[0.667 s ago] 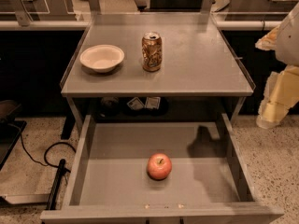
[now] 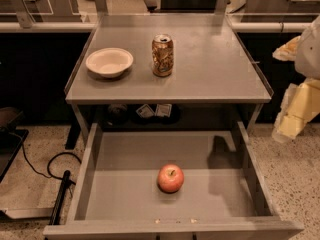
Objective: Pick apple from top drawer and place on counter
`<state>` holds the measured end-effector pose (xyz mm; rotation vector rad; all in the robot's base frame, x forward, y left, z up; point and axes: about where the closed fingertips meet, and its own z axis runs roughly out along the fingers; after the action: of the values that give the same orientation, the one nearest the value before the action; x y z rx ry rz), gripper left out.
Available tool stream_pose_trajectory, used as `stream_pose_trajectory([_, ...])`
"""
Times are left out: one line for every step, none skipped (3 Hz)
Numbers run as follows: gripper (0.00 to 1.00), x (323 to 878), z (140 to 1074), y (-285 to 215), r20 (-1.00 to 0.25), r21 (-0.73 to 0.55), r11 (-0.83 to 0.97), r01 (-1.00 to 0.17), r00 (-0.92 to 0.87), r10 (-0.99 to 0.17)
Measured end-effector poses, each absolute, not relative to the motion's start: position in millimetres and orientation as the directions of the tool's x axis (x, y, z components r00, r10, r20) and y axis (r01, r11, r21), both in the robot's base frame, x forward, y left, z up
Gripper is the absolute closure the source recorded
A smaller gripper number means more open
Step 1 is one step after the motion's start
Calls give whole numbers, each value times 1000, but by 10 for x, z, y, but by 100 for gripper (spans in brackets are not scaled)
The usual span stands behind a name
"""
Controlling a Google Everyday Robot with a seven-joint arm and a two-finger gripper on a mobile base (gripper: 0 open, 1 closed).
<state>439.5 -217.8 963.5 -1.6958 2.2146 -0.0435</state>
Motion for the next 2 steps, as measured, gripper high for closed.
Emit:
stream_pose_trajectory([0,4328,9422,-2068,-345,-162,289,-943,-220,-912])
stream_pose_trajectory([0,4328,9422,-2068,-345,-162,289,-943,-220,-912])
